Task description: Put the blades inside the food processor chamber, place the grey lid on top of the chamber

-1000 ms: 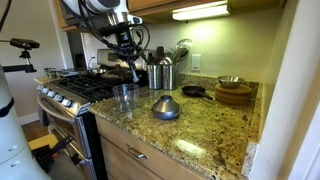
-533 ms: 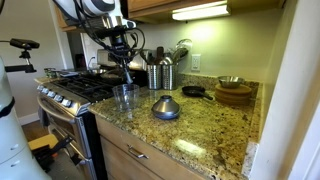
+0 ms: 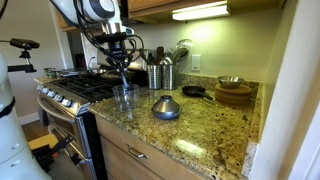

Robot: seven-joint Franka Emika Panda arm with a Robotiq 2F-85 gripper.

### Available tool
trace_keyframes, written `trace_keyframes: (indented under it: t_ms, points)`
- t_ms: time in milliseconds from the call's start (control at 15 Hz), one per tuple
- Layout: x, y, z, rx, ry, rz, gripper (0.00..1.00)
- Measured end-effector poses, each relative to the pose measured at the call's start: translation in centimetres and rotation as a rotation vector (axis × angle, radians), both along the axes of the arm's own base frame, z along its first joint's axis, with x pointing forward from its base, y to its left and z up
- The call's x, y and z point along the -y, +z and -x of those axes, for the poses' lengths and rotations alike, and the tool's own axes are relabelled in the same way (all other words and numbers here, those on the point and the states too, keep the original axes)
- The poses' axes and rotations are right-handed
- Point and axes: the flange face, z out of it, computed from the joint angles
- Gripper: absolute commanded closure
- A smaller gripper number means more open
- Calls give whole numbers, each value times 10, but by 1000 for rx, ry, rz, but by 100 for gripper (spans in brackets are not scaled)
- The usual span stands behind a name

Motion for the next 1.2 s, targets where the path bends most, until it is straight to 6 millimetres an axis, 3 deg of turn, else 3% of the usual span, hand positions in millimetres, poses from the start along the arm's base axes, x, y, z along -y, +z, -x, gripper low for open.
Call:
trace_keyframes:
  t_ms: [267,733,1200]
  points:
    - [-1,-14,-2,-32,18,-7,91]
    - [-6,-16,-9,-3,73,-69,91]
    - [-8,-43,-14,-41,92,-73,91]
